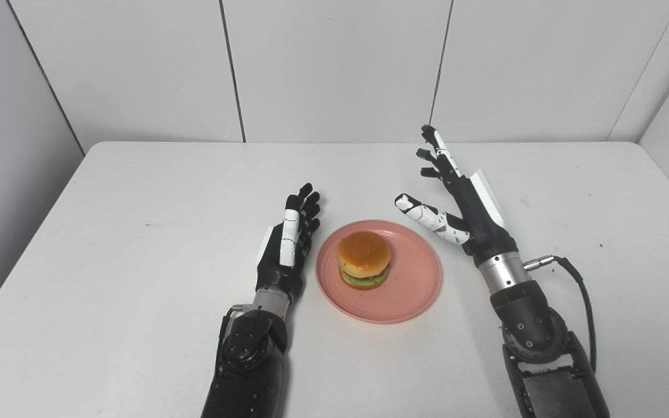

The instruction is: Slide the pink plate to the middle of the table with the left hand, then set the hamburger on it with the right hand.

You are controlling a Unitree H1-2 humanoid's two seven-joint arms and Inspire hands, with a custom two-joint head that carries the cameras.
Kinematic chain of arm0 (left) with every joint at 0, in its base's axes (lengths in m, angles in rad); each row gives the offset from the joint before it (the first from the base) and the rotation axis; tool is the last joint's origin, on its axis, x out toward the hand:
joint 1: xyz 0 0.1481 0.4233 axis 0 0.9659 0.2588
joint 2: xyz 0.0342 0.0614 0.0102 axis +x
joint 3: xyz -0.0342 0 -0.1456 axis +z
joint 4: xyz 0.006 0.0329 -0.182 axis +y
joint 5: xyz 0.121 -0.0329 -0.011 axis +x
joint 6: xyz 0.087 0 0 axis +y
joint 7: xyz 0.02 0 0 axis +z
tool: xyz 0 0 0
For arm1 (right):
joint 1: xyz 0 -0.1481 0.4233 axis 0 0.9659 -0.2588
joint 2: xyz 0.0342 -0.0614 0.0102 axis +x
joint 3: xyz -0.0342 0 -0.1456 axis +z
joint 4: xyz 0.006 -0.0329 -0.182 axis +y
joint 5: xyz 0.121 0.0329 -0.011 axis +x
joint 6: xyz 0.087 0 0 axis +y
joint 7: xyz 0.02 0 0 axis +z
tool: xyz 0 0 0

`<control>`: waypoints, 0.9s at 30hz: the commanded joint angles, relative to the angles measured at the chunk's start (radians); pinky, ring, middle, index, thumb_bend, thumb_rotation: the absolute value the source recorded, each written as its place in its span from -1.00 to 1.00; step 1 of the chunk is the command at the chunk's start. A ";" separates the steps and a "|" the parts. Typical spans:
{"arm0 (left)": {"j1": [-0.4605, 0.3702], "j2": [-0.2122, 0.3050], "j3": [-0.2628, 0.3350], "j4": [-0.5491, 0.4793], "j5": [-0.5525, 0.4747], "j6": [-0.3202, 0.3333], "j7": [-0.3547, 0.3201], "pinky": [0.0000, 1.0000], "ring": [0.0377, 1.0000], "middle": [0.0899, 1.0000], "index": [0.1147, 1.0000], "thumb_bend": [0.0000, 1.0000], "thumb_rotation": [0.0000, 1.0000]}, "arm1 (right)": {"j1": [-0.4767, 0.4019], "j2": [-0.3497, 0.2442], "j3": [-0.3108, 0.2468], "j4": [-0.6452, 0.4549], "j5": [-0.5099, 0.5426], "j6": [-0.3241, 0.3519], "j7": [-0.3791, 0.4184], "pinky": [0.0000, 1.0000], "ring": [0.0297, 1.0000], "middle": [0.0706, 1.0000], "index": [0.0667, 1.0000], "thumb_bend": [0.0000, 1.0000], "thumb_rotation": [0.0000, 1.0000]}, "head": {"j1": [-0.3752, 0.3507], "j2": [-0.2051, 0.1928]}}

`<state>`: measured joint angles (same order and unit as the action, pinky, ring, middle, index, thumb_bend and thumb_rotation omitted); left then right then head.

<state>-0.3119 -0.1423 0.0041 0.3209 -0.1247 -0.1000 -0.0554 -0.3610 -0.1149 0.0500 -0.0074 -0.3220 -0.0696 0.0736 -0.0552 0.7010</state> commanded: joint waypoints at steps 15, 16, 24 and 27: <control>-0.018 0.066 -0.012 0.036 0.063 -0.148 0.010 1.00 1.00 1.00 1.00 0.48 1.00 | 0.026 0.074 -0.081 0.088 0.240 0.020 -0.035 0.77 0.89 0.95 0.98 0.18 0.87 | -0.016 -0.003; -0.018 0.068 -0.013 0.037 0.063 -0.150 0.010 1.00 1.00 1.00 1.00 0.48 1.00 | 0.027 0.077 -0.084 0.094 0.254 0.016 -0.033 0.79 0.90 0.96 0.98 0.20 0.86 | -0.016 -0.003; -0.014 0.078 -0.014 0.034 0.059 -0.138 0.005 1.00 1.00 1.00 1.00 0.48 1.00 | 0.050 0.100 -0.076 0.128 0.368 0.030 0.012 1.00 1.00 1.00 1.00 0.08 1.00 | -0.017 0.004; -0.014 0.082 -0.018 0.039 0.066 -0.137 0.005 1.00 1.00 1.00 1.00 0.46 1.00 | 0.050 0.101 -0.069 0.146 0.381 0.016 0.018 1.00 1.00 1.00 1.00 0.10 1.00 | -0.018 0.006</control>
<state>-0.3257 -0.0771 -0.0163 0.3482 -0.0680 -0.2150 -0.0429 -0.2884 -0.0190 -0.0233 0.1449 0.0455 -0.0397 0.0808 -0.0736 0.7072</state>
